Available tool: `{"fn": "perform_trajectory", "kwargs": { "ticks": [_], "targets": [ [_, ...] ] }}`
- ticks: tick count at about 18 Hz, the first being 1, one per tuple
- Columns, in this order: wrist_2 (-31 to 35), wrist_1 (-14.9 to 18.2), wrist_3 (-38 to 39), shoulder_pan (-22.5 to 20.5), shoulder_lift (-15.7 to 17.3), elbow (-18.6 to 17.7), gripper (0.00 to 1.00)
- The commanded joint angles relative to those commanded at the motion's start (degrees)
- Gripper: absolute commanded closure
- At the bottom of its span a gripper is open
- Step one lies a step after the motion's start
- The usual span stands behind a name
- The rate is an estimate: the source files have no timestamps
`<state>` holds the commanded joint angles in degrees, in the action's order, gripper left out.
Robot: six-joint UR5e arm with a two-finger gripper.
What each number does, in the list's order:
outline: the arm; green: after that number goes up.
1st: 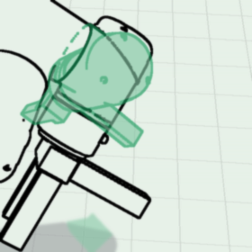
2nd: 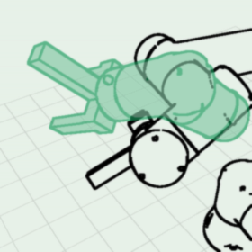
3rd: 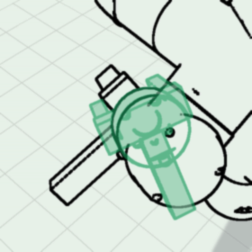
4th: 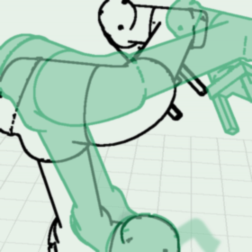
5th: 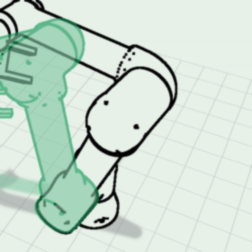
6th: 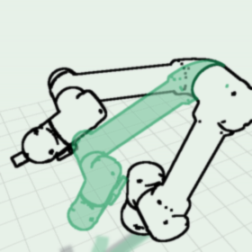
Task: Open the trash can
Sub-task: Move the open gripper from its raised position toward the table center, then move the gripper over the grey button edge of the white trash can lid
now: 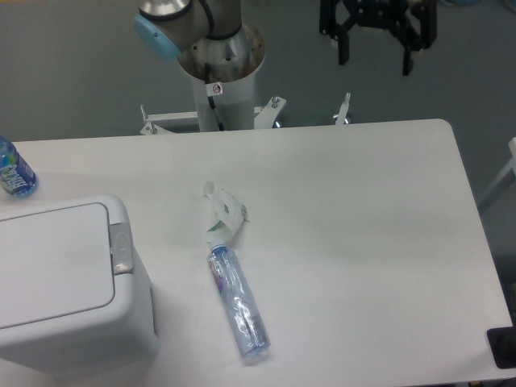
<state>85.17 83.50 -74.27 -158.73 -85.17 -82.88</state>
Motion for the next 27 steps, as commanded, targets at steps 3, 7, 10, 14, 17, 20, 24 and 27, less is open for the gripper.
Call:
{"fn": "perform_trajectory", "kwargs": {
  "ticks": [3,7,10,14,17,20,24,27],
  "targets": [
    [0.0,-0.09,0.09,0.0,-0.09,-0.09,0.0],
    [0.0,-0.52,2.01,0.26,-0.26,-0.17,0.0],
    [0.09,-3.42,9.81,2.01,-2.01,-0.26,0.0],
    [0.35,-9.39,26.5,6.76,-4.91,-0.18,0.0],
    [0.18,-12.47,38.9,9.22,-6.41,-0.18,0.0],
    [0.09,-14.33,45.77,12.12,-7.82,-0.18,0.0],
    [0.09,-15.99,56.48,16.78,-10.1,0.18,0.0],
    [0.09,-17.14,61.95,19.85,-11.16,0.26,0.0]
  ]
}}
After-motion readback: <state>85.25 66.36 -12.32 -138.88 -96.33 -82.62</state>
